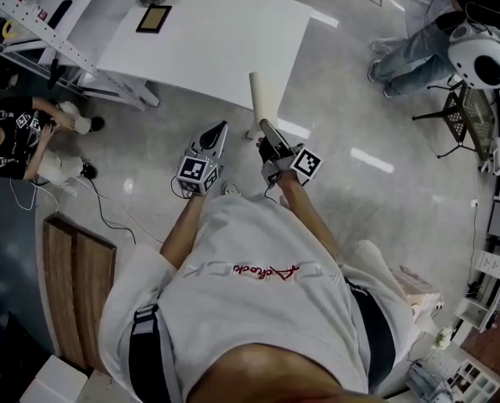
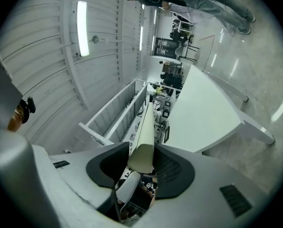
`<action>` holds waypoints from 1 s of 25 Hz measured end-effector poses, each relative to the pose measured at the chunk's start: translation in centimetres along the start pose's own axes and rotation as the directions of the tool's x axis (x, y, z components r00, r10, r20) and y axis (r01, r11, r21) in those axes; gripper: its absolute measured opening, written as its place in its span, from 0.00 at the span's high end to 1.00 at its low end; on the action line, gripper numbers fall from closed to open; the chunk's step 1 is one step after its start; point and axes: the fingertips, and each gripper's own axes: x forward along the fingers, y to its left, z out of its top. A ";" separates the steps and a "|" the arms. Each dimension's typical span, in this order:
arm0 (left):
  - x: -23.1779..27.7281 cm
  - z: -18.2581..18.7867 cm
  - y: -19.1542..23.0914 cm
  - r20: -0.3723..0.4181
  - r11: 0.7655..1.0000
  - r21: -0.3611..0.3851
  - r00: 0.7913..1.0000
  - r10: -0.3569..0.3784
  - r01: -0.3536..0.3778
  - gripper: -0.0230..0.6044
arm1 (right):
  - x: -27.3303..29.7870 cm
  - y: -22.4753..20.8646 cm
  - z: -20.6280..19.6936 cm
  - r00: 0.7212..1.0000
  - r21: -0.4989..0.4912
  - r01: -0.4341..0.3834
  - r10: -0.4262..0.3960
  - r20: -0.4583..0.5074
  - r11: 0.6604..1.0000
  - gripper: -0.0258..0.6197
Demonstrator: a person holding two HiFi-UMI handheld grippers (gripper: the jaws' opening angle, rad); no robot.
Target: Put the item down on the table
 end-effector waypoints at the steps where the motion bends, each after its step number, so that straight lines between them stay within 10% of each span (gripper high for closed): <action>1: 0.4 0.2 0.5 0.000 1.000 -0.001 1.000 -0.005 0.005 0.93 | 0.6 -0.2 0.2 1.000 -0.003 0.001 -0.001 0.003 1.000 0.67; 25: 7.9 -0.1 3.1 -0.053 0.999 -0.022 0.998 -0.035 0.033 0.93 | 4.9 -3.8 5.4 1.000 0.017 0.011 -0.011 0.011 1.000 0.67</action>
